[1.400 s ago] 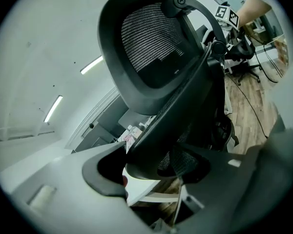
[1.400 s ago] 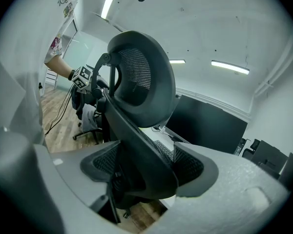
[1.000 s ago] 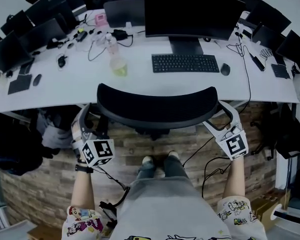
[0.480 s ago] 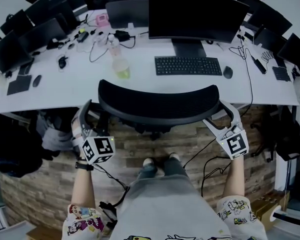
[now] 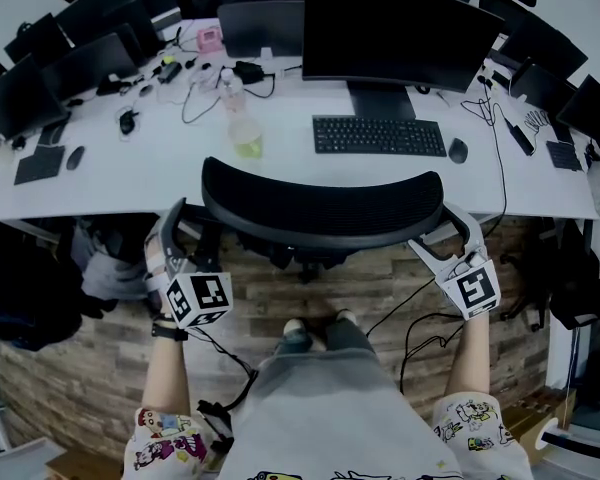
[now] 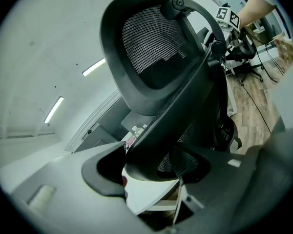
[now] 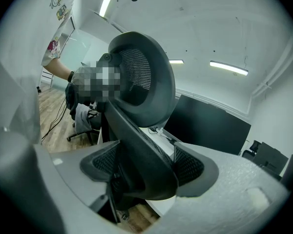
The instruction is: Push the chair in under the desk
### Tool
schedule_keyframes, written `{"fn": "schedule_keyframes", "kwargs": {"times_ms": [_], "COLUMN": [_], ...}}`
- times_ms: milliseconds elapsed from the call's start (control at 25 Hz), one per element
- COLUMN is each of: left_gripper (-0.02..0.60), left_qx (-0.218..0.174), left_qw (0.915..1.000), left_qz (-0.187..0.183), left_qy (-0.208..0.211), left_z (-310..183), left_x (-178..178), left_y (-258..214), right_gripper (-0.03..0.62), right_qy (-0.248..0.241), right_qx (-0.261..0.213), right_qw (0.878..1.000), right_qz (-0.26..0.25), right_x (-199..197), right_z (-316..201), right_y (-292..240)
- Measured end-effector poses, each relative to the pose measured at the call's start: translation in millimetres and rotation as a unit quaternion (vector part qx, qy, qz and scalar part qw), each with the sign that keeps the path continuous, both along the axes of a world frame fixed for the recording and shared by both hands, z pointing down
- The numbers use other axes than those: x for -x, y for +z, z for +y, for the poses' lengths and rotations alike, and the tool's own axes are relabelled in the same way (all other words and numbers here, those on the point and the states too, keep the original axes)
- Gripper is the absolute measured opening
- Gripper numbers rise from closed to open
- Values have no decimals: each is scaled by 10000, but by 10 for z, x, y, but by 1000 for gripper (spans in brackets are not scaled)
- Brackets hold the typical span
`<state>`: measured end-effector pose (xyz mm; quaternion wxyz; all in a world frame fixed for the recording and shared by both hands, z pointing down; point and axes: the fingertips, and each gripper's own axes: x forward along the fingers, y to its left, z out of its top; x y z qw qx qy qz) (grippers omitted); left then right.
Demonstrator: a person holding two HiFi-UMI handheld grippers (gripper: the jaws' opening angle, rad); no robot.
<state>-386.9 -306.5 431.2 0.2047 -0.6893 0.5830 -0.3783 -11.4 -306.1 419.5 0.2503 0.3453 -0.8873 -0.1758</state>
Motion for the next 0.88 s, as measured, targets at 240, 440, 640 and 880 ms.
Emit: {"fn": "schedule_keyframes", "kwargs": {"times_ms": [240,440,640,880], "left_gripper": [285,285,285,291], "left_qx": [-7,4,3,-35], "left_qw": [10000,10000,10000,9999], "left_qz": [9,7,0,108], "left_qy": [-58,-88,-57,13], "left_z": [-3,3,2,1], "left_x": [-14,-25,-13,-12], "left_y": [5,16,13,20], "right_gripper": [345,347,353,368], "right_qy": [-4,-137,23,206], "right_qx": [81,15,77,60], "right_qw": [9998,9999,9997,9996], "right_qz": [-168,-12,-238,-185], "right_x": [-25,-26,-13,14], "right_z": [-69,-89,-90,-100], "right_y": [10,8,12,33]}}
